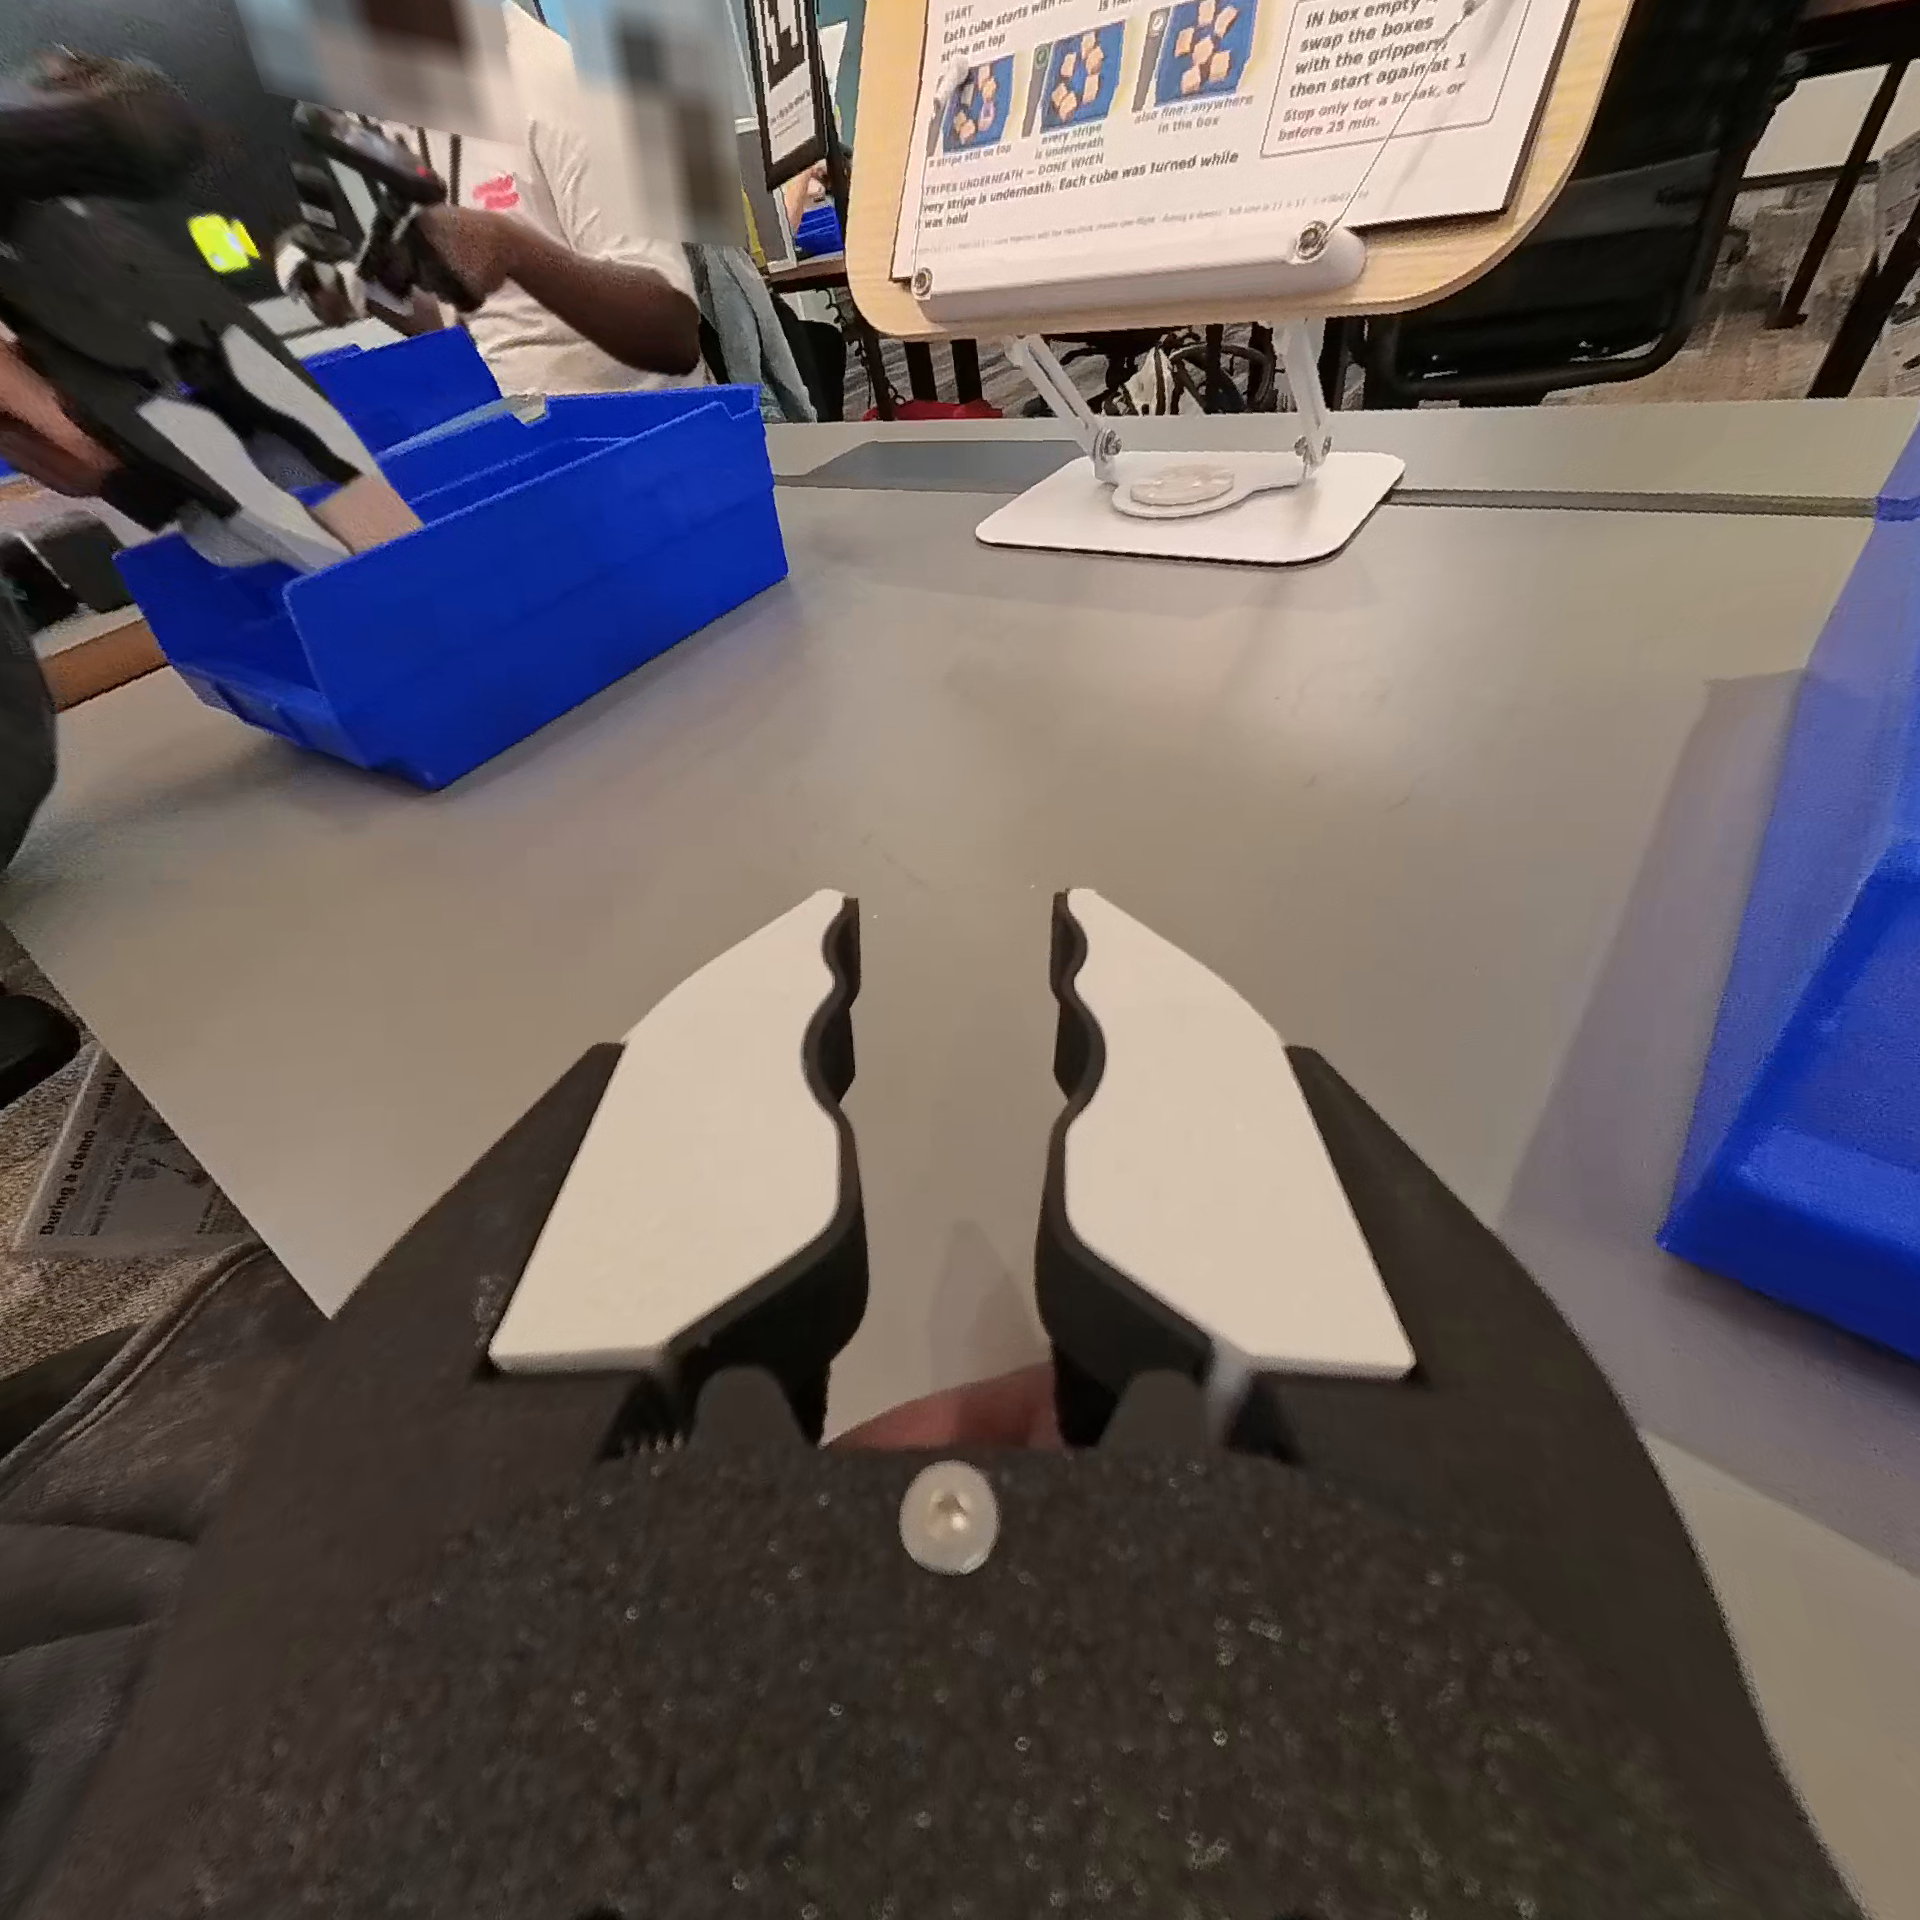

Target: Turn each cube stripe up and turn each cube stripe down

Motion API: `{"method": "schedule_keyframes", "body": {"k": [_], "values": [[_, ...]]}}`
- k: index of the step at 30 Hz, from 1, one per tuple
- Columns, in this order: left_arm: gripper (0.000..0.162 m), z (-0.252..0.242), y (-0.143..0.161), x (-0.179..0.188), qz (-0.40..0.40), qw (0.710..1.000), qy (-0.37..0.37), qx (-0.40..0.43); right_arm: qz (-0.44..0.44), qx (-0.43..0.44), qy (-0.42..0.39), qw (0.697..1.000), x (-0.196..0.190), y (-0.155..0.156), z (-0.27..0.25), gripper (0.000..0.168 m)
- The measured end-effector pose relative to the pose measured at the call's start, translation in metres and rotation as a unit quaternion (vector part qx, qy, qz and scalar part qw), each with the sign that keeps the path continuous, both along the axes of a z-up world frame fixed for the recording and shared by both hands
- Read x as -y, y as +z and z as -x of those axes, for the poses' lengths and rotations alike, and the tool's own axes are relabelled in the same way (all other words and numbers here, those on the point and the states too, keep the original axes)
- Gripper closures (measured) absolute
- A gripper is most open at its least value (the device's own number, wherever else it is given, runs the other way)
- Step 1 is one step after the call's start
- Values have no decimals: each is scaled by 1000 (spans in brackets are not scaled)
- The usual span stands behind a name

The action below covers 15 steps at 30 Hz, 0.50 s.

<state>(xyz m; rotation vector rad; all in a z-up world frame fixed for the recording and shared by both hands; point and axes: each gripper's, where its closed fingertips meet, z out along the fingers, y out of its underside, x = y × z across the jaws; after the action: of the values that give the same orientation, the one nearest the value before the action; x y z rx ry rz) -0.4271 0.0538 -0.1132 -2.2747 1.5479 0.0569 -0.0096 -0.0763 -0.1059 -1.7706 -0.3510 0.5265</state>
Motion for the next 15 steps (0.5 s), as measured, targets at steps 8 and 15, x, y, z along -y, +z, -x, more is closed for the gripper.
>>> {"method": "schedule_keyframes", "body": {"k": [8, 15], "values": [[117, -51, 53, 14, -41, 944, 124, 303, 11, 16, 5, 1000, 0, 0, 2, 134], [117, -171, 84, 37, 103, 845, 140, 505, 55, -5, 61, 997, -18, 23, 21, 126]]}}
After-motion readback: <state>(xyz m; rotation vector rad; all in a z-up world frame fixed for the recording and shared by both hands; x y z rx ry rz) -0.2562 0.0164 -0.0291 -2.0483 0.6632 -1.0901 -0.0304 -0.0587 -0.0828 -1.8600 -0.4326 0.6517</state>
